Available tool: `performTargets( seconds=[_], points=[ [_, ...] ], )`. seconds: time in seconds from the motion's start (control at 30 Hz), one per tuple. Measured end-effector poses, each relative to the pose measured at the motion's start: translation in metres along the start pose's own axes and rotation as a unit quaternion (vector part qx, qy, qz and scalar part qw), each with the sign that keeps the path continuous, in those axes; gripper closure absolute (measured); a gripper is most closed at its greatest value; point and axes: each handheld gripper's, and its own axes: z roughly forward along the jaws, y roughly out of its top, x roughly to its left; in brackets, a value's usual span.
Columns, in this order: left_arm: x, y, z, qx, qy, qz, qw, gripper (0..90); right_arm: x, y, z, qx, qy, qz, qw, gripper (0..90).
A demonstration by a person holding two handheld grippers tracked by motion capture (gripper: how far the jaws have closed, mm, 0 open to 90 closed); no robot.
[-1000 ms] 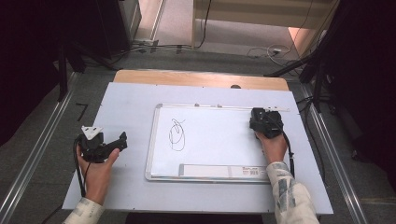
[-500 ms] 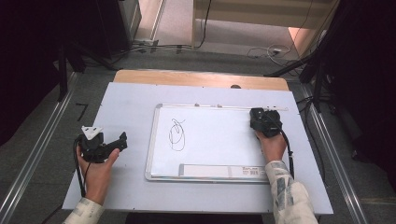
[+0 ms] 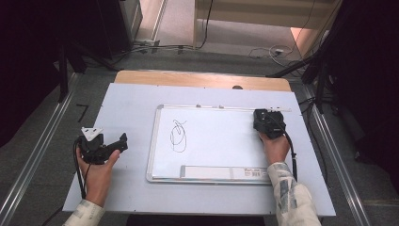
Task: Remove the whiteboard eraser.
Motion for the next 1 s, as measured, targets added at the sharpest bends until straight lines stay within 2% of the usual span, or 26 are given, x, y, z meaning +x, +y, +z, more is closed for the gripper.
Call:
performTargets(
  seconds=[0.07, 0.37, 0.6, 1.0],
  points=[
    [0.0, 0.0, 0.0, 0.0, 0.001, 0.001, 1.0, 8.0, -0.002, 0.004, -0.009, -0.014, 0.008, 0.007, 0.9998, 37.7],
    [-0.001, 0.0, -0.001, 0.001, 0.0, 0.001, 1.0, 8.0, -0.003, 0.008, -0.036, -0.015, 0.025, 0.008, 0.9996, 37.6],
    [-0.001, 0.0, 0.0, 0.003, 0.0, 0.001, 1.0, 8.0, 0.005, 0.005, -0.054, -0.022, 0.035, 0.001, 0.9991, 37.6],
    [-0.001, 0.0, -0.001, 0.002, 0.0, 0.0, 1.0, 8.0, 0.023, 0.0, -0.072, -0.025, 0.059, -0.02, 0.9977, 37.6]
  ],
)
